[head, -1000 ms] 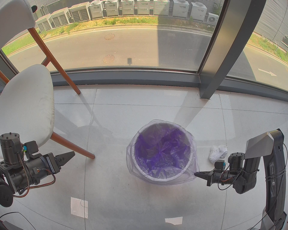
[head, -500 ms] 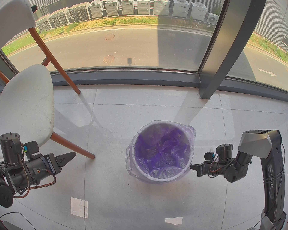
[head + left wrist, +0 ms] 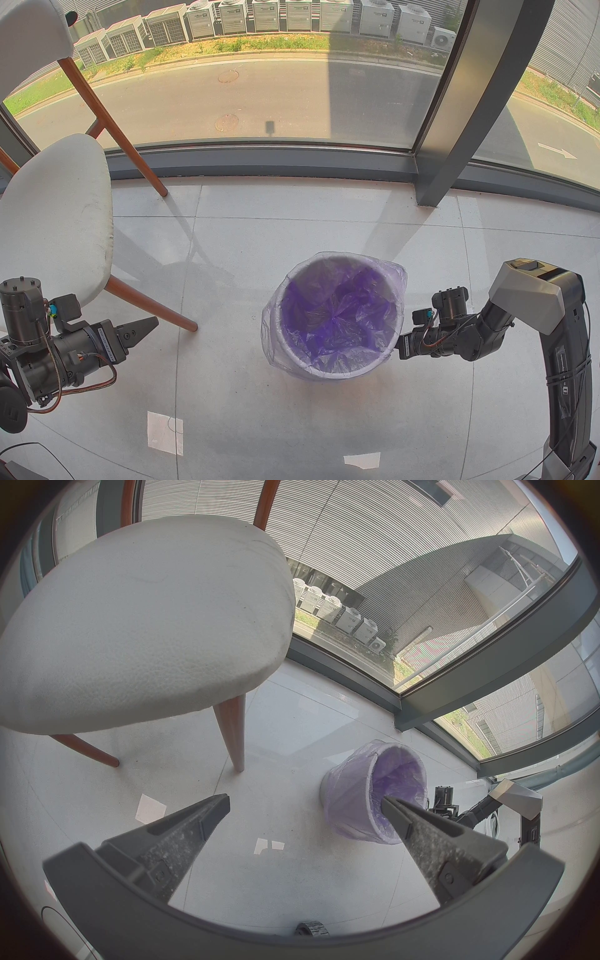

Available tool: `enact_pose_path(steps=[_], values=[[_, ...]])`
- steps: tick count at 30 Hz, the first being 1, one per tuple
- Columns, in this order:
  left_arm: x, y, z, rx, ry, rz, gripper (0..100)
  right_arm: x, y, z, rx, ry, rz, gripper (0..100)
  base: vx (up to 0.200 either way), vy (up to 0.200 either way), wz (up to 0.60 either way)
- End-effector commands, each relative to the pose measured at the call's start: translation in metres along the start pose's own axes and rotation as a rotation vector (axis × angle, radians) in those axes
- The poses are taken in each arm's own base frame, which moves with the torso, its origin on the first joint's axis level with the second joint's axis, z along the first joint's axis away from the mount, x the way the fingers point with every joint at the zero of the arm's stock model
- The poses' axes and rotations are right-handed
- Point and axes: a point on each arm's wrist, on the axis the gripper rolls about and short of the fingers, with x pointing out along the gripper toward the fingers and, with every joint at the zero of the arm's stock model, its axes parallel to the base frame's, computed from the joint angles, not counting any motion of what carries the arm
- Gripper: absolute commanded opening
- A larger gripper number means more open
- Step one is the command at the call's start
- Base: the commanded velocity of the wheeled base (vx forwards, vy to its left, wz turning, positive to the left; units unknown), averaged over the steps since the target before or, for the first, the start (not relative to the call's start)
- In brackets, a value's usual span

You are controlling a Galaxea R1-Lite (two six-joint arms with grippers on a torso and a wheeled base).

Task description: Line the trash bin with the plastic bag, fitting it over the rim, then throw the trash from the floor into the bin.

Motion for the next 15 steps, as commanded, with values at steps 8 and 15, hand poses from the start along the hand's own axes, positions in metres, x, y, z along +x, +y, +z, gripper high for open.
enact_pose_path(steps=[8, 15], values=[[-0.001, 0.001, 0.002, -0.001, -0.011, 0.005, 100, -0.014, 0.004, -0.001, 0.009, 0.022, -0.012, 100, 0.0, 0.0, 0.0], [-0.005, 0.0, 0.0, 0.001, -0.018, 0.001, 100, -0.082, 0.018, 0.001, 0.037, 0.011, -0.045, 100, 0.0, 0.0, 0.0]])
